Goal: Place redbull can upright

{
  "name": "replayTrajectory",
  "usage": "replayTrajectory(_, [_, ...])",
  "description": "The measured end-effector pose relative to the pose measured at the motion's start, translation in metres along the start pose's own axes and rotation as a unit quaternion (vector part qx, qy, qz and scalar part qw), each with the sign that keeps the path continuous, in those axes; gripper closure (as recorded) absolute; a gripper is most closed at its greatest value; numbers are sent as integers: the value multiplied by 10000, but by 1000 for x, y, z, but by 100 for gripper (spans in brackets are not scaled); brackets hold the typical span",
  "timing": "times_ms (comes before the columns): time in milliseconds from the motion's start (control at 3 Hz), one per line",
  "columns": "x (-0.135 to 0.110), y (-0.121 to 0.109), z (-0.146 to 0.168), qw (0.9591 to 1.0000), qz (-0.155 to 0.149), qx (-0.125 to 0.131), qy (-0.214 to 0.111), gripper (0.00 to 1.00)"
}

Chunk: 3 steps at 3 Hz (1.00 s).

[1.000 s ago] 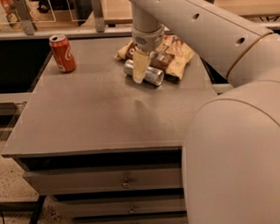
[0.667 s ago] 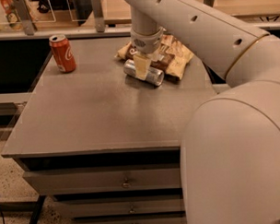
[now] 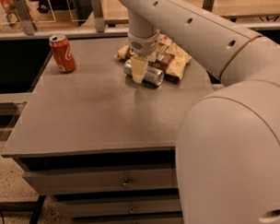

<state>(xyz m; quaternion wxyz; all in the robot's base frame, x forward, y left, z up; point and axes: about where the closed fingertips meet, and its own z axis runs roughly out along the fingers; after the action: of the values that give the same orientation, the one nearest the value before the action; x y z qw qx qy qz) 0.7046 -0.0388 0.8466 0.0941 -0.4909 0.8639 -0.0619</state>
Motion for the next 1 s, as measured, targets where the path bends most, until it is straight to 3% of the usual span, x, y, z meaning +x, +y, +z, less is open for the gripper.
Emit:
replayTrajectory(667, [-26,-2,23,9994,-250,-214,-73,34])
replayTrajectory(1000, [-27,-3,22,9994,-251,-215,-73,34])
